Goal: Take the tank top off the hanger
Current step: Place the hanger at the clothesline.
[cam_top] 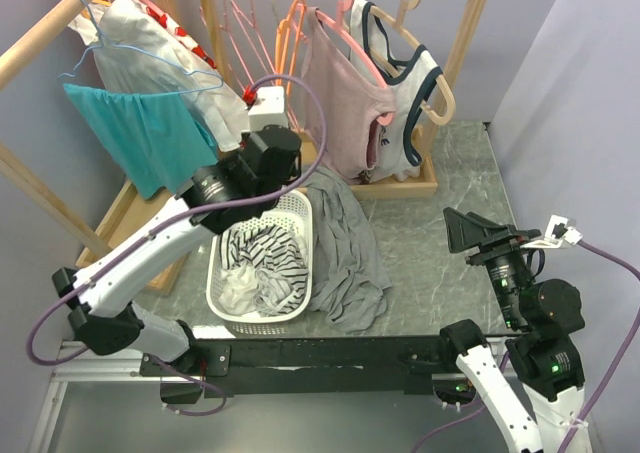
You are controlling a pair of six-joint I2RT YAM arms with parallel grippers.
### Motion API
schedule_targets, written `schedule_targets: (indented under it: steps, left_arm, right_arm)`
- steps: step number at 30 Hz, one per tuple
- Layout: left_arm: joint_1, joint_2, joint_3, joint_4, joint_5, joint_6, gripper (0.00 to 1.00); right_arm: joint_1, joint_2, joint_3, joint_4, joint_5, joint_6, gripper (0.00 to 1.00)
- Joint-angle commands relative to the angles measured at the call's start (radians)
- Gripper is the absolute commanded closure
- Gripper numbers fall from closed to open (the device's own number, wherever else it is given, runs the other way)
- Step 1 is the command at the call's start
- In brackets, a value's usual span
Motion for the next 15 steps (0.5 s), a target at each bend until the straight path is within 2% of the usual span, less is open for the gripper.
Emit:
schedule_targets:
  steps: [1, 9, 15]
  left_arm:
    - [0.030, 0.078, 0.136, -0.050, 0.033, 0.019, 0.99]
    - [0.113, 0.177, 0.255, -0.079, 0.172, 0.028, 0.99]
    - [0.160, 0.223, 0.335, -0.088, 0.206, 0.071, 0.99]
  right_arm:
    - [-0.003, -0.028, -0.014, 0.002, 0.028, -0.029, 0.13]
    - [-0.002, -0.009, 0.012, -0.020, 0.008, -0.074, 0.12]
    - [-0.003, -0.005, 0.010, -0.018, -0.005, -0.087, 0.12]
